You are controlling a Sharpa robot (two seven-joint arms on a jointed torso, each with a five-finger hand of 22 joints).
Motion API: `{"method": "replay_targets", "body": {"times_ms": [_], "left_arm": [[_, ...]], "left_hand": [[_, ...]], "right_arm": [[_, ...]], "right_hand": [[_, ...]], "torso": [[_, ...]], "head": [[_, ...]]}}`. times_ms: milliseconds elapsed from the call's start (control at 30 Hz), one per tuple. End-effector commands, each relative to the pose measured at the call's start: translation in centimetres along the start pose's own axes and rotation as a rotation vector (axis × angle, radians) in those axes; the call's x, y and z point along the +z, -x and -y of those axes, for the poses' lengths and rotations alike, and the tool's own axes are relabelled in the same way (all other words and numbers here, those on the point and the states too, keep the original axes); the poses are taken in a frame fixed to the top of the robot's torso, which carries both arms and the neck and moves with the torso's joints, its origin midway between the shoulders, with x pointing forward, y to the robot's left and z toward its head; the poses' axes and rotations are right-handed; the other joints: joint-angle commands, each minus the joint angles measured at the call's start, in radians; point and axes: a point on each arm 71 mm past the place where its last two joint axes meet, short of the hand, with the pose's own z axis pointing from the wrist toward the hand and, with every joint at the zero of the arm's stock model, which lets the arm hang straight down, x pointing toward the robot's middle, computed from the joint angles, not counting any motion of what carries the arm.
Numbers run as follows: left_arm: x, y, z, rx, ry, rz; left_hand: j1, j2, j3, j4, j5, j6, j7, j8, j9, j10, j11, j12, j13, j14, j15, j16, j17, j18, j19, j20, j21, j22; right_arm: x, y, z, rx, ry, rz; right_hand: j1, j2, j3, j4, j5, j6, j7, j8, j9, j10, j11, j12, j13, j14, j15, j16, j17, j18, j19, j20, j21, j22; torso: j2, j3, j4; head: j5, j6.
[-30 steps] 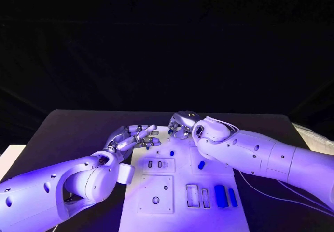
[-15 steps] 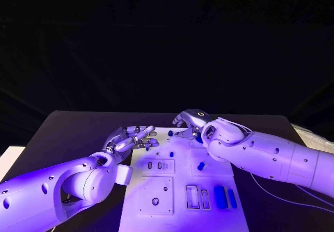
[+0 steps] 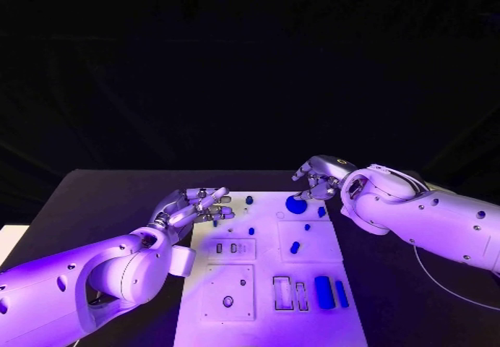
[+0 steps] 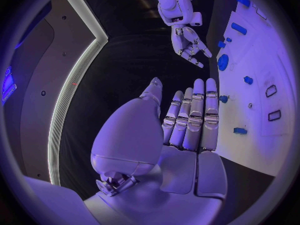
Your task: Assemble the parts on the task board
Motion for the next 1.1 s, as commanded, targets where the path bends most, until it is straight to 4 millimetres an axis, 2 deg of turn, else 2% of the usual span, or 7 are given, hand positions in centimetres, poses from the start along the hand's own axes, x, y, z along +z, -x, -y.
{"method": "replay_targets", "body": {"times_ms": [33, 67, 367, 433, 633, 767, 1100], "left_arm": [[0.1, -0.2, 0.1, -0.01, -0.004, -0.02], [0.1, -0.2, 0.1, -0.01, -0.004, -0.02], [0.1, -0.2, 0.0, -0.01, -0.004, -0.021], [0.1, -0.2, 0.0, -0.011, -0.003, -0.022], [0.1, -0.1, 0.0, -0.01, -0.002, -0.021], [0.2, -0.1, 0.0, -0.01, -0.002, -0.02], [0.2, 0.1, 0.0, -0.008, -0.002, -0.015]], "left_hand": [[0.0, 0.005, 0.0, -0.004, -0.002, -0.001, 0.003, -0.004, -0.001, 0.001, 0.004, -0.004, -0.001, 0.0, 0.003, -0.004, 0.001, 0.002, 0.008, -0.001, -0.003, -0.001], [0.0, 0.005, 0.0, -0.004, -0.002, -0.001, 0.003, -0.004, -0.001, 0.001, 0.004, -0.004, -0.001, 0.0, 0.003, -0.004, 0.001, 0.002, 0.008, -0.001, -0.003, -0.001], [0.0, 0.005, -0.001, -0.005, -0.002, -0.001, 0.003, -0.005, -0.001, 0.001, 0.004, -0.004, -0.001, -0.001, 0.003, -0.005, 0.002, 0.002, 0.008, 0.0, -0.004, -0.002], [0.0, 0.005, -0.001, -0.005, -0.002, -0.001, 0.003, -0.005, -0.001, 0.001, 0.004, -0.004, -0.001, -0.001, 0.003, -0.005, 0.002, 0.002, 0.008, 0.0, -0.004, -0.002], [0.0, 0.005, -0.001, -0.005, -0.002, -0.001, 0.003, -0.005, -0.001, 0.001, 0.004, -0.004, -0.001, -0.001, 0.003, -0.005, 0.002, 0.002, 0.008, 0.0, -0.004, -0.002], [0.0, 0.005, -0.001, -0.005, -0.002, -0.001, 0.003, -0.005, -0.001, 0.001, 0.004, -0.004, -0.001, -0.001, 0.003, -0.005, 0.002, 0.002, 0.008, 0.0, -0.004, -0.002], [0.0, 0.005, -0.001, -0.005, -0.002, -0.001, 0.003, -0.005, -0.001, 0.001, 0.004, -0.004, -0.001, -0.001, 0.003, -0.005, 0.002, 0.002, 0.008, 0.0, -0.004, -0.002]], "right_arm": [[0.1, -0.7, 0.7, 0.035, -0.058, -0.1], [0.1, -0.7, 0.9, 0.035, -0.064, -0.106], [0.8, -1.8, 0.7, 0.029, -0.069, -0.158], [0.9, -2.0, 0.7, 0.026, -0.07, -0.163], [1.1, -2.4, 1.0, 0.003, -0.077, -0.168], [1.1, -2.5, 1.0, -0.014, -0.072, -0.169], [1.0, -2.6, 1.1, -0.038, -0.065, -0.17]], "right_hand": [[0.014, 0.013, -0.027, 0.016, 0.008, -0.01, 0.002, 0.003, 0.001, -0.017, 0.003, 0.08, 0.097, 0.064, 0.009, 0.013, 0.039, -0.019, 0.002, 0.006, 0.01, 0.015], [0.022, 0.017, -0.04, 0.024, 0.012, -0.013, 0.003, 0.003, 0.001, -0.023, 0.005, 0.1, 0.126, 0.064, 0.015, 0.016, 0.045, -0.017, 0.001, 0.007, 0.014, 0.018], [0.034, 0.029, -0.064, 0.039, 0.024, -0.01, 0.006, 0.006, 0.002, -0.007, 0.006, 0.169, 0.211, 0.07, 0.015, 0.035, 0.083, -0.02, 0.004, 0.011, 0.023, 0.032], [0.038, 0.032, -0.066, 0.04, 0.027, -0.007, 0.005, 0.008, 0.003, -0.003, 0.006, 0.18, 0.224, 0.071, 0.015, 0.038, 0.09, -0.02, 0.006, 0.011, 0.025, 0.035], [0.045, 0.038, -0.068, 0.041, 0.035, -0.002, 0.005, 0.01, 0.003, 0.001, 0.006, 0.195, 0.244, 0.073, 0.015, 0.042, 0.099, -0.022, 0.009, 0.011, 0.029, 0.043], [0.052, 0.043, -0.068, 0.04, 0.039, 0.004, 0.004, 0.013, 0.004, 0.005, 0.005, 0.207, 0.258, 0.074, 0.015, 0.046, 0.106, -0.023, 0.012, 0.011, 0.033, 0.049], [0.059, 0.049, -0.068, 0.038, 0.042, 0.012, 0.002, 0.017, 0.005, 0.007, 0.004, 0.214, 0.268, 0.075, 0.014, 0.049, 0.113, -0.024, 0.016, 0.011, 0.037, 0.056]], "torso": [[0.0, -0.0002, 0.0018], [0.0, -0.0011, 0.0019], [0.002, -0.0014, 0.0034], [0.002, -0.0015, 0.0055], [0.001, -0.0028, 0.0061], [0.001, -0.0022, 0.0067], [0.001, -0.0023, 0.0071]], "head": [[-0.005, -0.001], [-0.005, -0.001], [-0.004, -0.005], [-0.005, -0.007], [-0.003, -0.012], [-0.002, -0.015], [-0.006, -0.014]]}}
